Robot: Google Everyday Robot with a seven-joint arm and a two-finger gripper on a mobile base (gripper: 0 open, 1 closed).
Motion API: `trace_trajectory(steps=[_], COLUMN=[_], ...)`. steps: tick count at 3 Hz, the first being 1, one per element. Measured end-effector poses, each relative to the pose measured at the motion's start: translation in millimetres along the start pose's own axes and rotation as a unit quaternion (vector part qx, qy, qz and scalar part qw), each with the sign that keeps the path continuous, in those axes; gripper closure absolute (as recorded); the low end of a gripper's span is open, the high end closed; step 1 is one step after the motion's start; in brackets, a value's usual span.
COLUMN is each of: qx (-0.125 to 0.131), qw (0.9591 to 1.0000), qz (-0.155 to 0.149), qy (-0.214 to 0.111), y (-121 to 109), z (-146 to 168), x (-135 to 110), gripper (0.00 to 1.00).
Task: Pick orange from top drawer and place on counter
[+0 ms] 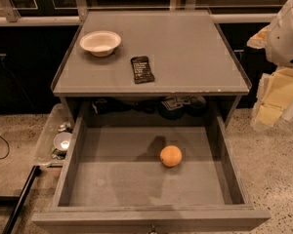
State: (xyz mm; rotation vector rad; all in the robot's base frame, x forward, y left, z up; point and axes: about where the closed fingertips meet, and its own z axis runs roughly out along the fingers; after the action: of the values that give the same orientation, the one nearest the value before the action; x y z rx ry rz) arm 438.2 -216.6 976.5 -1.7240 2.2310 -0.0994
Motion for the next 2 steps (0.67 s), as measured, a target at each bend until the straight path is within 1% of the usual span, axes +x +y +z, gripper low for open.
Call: trace_trajectory(steps=[1,2], qx=[0.0,-0.001], qw=[1.0,1.0], qz=[0.0,-0.001], qy=[0.0,-0.002], y=[0,3], z=[0,12], x=[0,0], gripper=[0.0,0.0])
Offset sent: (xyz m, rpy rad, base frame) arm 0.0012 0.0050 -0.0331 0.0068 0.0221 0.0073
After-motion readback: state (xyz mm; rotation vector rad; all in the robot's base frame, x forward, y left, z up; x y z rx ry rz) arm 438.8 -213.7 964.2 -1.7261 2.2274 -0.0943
